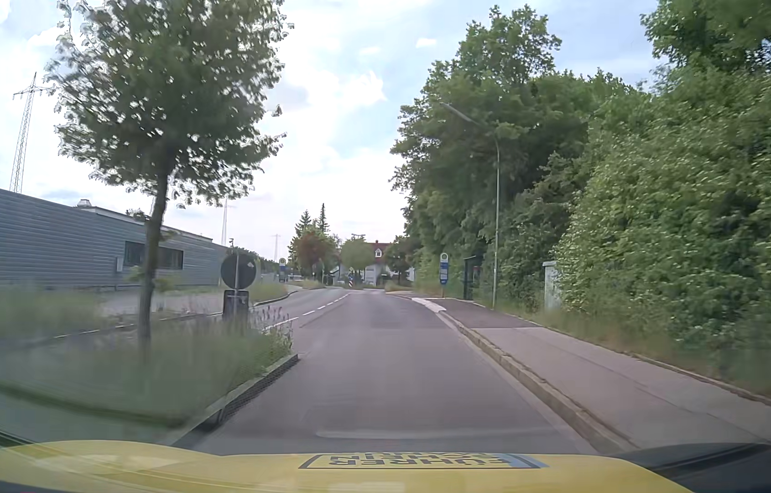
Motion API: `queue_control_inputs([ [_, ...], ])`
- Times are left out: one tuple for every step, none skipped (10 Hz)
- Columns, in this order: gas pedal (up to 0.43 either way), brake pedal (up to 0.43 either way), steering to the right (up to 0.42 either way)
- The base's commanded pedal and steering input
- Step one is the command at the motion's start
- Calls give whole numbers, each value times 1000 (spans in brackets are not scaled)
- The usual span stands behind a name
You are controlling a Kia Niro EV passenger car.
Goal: Follow the waypoints while adhering to traffic rules and regulations
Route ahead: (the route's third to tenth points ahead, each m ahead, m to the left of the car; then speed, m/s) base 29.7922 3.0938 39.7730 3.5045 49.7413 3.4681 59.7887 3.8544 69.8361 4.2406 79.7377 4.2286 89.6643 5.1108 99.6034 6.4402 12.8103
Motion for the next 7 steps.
queue_control_inputs([
  [39,0,-3],
  [39,0,-4],
  [39,0,-5],
  [39,0,-5],
  [39,0,-6],
  [39,0,-11],
  [39,0,-15],
])
